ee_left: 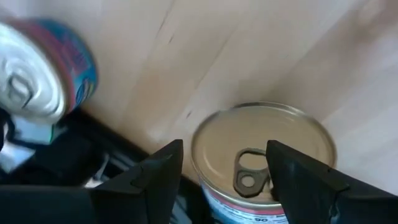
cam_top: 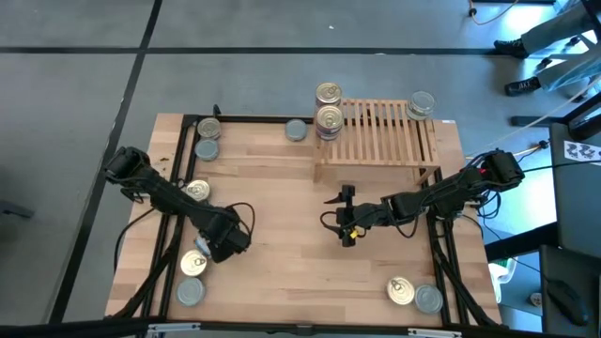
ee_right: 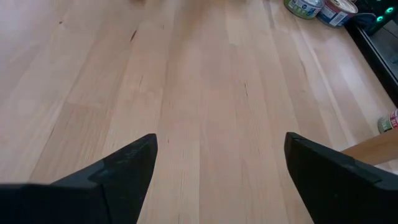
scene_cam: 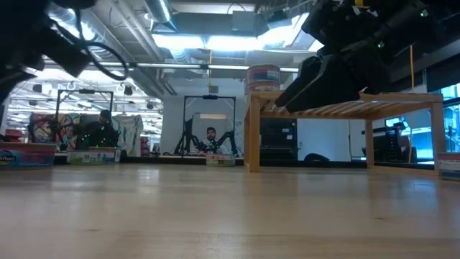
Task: Stack canned seafood by type on shelf
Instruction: Put the blue-pink tuna can on the shelf aligned with the other blue-pink tuna can
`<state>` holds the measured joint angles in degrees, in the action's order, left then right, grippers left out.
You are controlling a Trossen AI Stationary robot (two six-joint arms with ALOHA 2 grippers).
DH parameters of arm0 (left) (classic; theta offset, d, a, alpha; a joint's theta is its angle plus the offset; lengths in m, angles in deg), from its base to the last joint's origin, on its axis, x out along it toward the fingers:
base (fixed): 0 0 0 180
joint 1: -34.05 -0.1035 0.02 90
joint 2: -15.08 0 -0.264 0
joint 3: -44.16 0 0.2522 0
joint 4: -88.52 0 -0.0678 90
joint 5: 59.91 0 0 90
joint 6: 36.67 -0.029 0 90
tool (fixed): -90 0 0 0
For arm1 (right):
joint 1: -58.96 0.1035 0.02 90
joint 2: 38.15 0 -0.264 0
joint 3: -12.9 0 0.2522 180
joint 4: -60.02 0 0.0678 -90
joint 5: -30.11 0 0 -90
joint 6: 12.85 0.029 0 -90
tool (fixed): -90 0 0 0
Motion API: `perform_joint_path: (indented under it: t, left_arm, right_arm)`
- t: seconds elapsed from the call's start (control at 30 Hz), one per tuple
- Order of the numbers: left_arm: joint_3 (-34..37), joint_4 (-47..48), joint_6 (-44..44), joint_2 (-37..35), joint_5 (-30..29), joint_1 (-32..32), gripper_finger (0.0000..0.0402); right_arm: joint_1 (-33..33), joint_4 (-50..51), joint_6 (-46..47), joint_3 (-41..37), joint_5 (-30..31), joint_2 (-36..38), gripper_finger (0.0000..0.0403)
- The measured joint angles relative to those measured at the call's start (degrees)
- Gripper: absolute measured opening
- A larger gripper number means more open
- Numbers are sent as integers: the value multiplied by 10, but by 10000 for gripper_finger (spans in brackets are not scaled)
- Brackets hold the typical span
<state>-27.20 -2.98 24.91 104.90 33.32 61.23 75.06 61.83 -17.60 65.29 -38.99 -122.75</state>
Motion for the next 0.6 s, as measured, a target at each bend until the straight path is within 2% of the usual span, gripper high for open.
perform_joint_path:
  t: [0.33,0.6]
  left_arm:
    - [-1,2,32,-4,3,32,229]
    - [-37,-28,29,-67,-17,49,229]
  right_arm:
    - [0,-7,0,0,-6,0,344]
    - [0,-9,0,0,-6,0,344]
